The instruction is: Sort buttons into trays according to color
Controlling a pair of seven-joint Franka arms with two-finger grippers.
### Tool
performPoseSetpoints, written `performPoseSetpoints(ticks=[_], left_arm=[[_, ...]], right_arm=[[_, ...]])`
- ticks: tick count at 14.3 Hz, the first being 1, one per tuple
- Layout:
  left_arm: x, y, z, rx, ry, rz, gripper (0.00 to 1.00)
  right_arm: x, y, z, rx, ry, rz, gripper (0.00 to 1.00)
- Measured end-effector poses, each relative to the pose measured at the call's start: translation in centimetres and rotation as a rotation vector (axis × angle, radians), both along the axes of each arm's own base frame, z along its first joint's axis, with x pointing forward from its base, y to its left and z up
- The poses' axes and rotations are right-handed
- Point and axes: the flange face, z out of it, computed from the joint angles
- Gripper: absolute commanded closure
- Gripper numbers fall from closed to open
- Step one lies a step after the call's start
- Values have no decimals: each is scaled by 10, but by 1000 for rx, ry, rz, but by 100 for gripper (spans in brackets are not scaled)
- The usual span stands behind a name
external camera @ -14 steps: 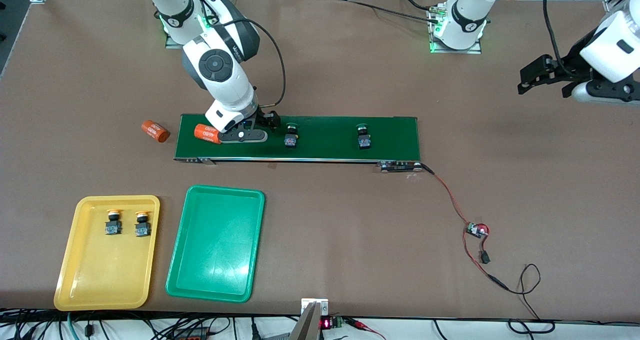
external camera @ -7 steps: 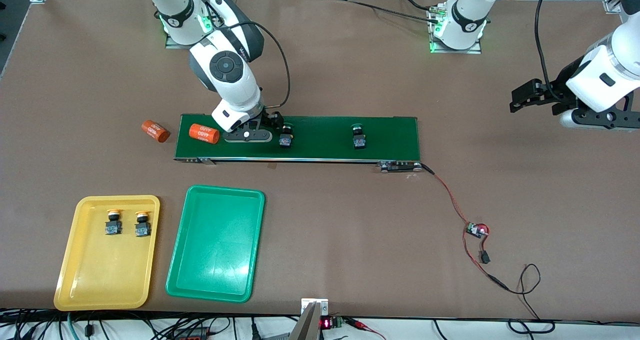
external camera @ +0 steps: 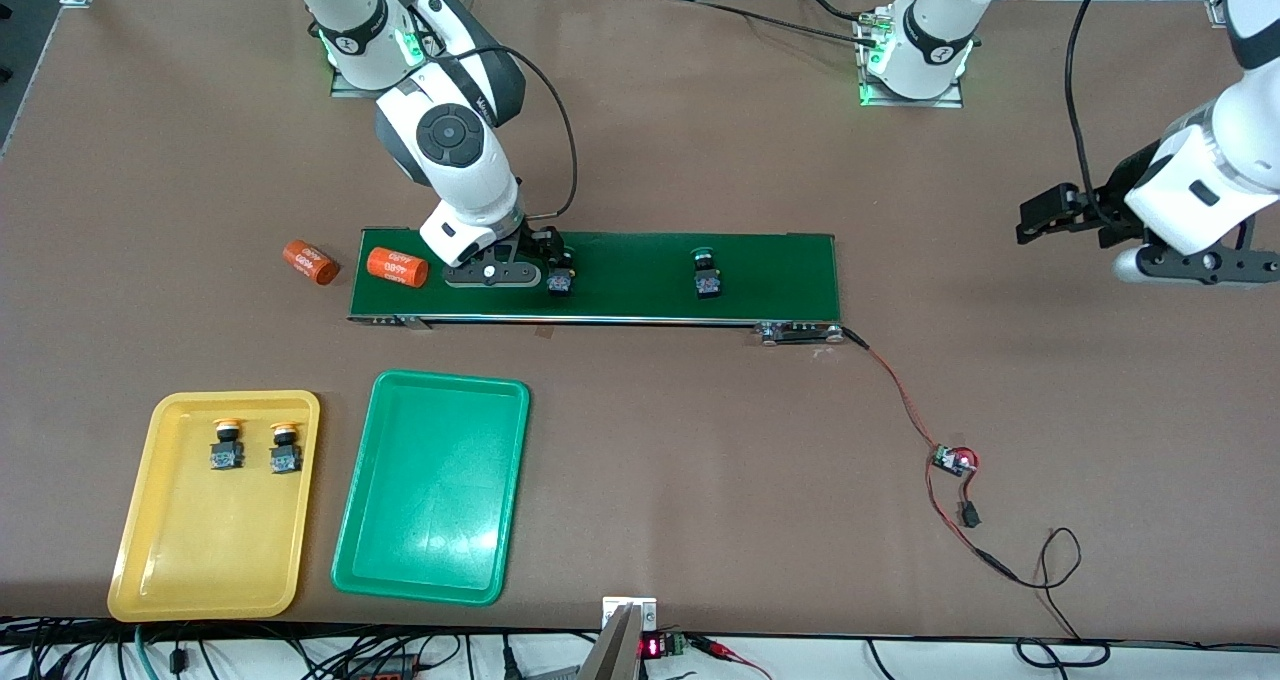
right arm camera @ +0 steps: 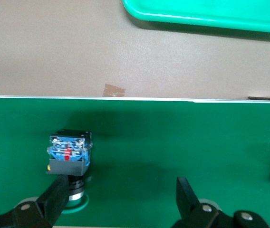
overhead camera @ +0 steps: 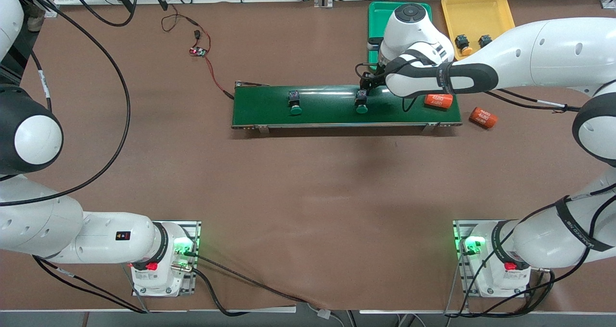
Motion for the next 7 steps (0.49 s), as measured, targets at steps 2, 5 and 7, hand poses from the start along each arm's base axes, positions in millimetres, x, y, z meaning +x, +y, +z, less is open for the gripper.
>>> performPoseSetpoints(ticks=[2,5,7], left_arm=[[2,1,6,37,-21,49,0],[3,0,22,46,-54,100,0],[6,4,24,43,-81,114,0]], right_arm=[[3,-3,0,-1,-1,-11,0],[11,-15,-2,-8,-2,-37,0],[14,-17,-5,-9,1,-43,0]])
